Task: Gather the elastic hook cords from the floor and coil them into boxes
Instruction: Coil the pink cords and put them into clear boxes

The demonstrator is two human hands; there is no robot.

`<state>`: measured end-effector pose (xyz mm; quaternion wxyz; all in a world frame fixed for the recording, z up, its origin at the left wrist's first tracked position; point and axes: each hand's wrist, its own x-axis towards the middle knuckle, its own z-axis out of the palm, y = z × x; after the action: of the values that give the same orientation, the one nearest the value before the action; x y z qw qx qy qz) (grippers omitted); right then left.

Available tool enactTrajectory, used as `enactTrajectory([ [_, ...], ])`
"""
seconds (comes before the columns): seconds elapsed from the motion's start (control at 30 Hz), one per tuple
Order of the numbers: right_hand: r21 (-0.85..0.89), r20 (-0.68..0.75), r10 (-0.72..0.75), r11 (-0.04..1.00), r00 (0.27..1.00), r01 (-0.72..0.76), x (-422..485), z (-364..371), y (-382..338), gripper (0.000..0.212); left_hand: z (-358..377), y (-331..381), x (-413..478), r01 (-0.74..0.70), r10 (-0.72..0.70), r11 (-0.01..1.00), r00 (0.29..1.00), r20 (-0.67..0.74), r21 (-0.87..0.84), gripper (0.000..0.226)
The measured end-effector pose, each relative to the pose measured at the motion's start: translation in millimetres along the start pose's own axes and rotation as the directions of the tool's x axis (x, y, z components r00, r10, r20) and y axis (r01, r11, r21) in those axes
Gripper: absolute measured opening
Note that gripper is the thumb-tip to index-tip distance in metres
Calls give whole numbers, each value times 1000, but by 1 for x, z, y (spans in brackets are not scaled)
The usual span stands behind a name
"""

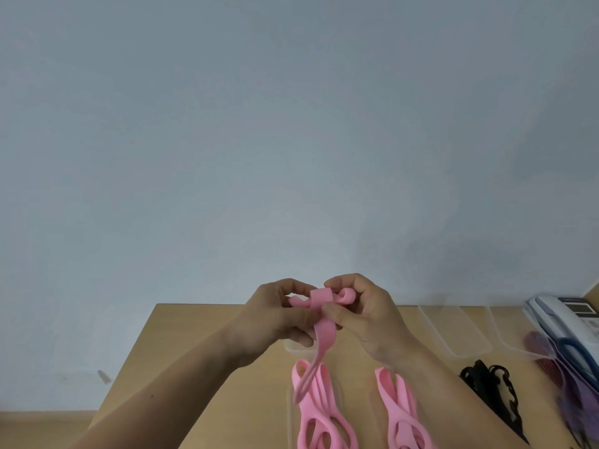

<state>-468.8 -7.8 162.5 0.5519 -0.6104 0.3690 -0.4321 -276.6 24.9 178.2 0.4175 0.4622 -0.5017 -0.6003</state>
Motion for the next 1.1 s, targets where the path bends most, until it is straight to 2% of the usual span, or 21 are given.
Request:
enactTrajectory([
  [0.13,-98,14,-67,993,998,69,-3,-1,-3,33,3,6,-1,45,-42,994,999,31,-102,42],
  [0.33,-111,70,-44,993,997,51,-5,-3,-4,32,4,1,1,-5,2,991,1000,-25,-137,27],
  [0.47,9,98,39,999,994,-40,-3,-5,-3,36,4,-2,4,-96,94,994,994,-52,-45,22],
  [0.63,39,36,158,986,987,-159,3,0,0,42,3,-6,6,-183,186,982,981,-57,52,22],
  [0.73,2,31,166,986,986,-166,3,-1,0,38,4,-10,7,-193,202,976,976,-82,103,25],
  [0.87,-19,1,97,995,995,-97,2,0,0,39,1,-10,9,-83,94,989,992,-86,120,55],
  [0.93,-8,-8,76,997,997,-76,3,-2,0,33,0,-10,10,-40,47,991,998,-47,129,49],
  [1.0,-9,2,66,998,998,-66,3,-3,0,18,-1,-11,10,-21,25,989,999,-27,145,39],
  [1.1,-7,23,64,998,998,-64,2,-4,2,20,-2,-9,10,-1,2,992,1000,-7,129,37],
])
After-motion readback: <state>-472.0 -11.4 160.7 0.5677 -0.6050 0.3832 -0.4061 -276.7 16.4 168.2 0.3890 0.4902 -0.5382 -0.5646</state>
